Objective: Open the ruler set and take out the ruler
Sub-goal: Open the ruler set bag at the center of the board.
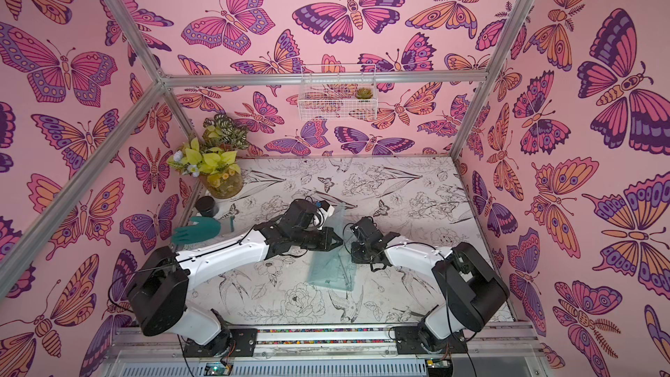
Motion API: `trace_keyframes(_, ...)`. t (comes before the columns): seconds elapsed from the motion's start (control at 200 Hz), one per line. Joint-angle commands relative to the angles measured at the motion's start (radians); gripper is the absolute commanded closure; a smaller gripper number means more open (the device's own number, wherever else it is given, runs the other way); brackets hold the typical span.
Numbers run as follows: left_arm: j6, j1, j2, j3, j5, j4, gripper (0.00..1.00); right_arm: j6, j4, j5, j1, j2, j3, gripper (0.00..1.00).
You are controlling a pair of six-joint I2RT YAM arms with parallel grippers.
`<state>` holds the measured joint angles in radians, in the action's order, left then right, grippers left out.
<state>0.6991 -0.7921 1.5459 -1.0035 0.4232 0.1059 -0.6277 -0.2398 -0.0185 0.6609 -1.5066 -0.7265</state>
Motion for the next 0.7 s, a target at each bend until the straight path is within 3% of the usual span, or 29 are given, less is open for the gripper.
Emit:
trace_keyframes(0.0, -0.024, 0.004, -0.001, 0.0, 0.008, -0.004, 1.0, -0.001, 0.019, 0.05, -0.004, 0.108, 0.012, 0.69)
trace_keyframes(0.29, -0.029, 0.004, 0.005, 0.0, -0.007, -0.003, 1.0, -0.061, 0.064, 0.256, -0.004, 0.396, 0.123, 0.56)
trace_keyframes(0.696, -0.034, 0.007, 0.026, -0.013, -0.017, -0.005, 1.0, -0.172, 0.198, 0.402, 0.002, 0.556, 0.232, 0.42)
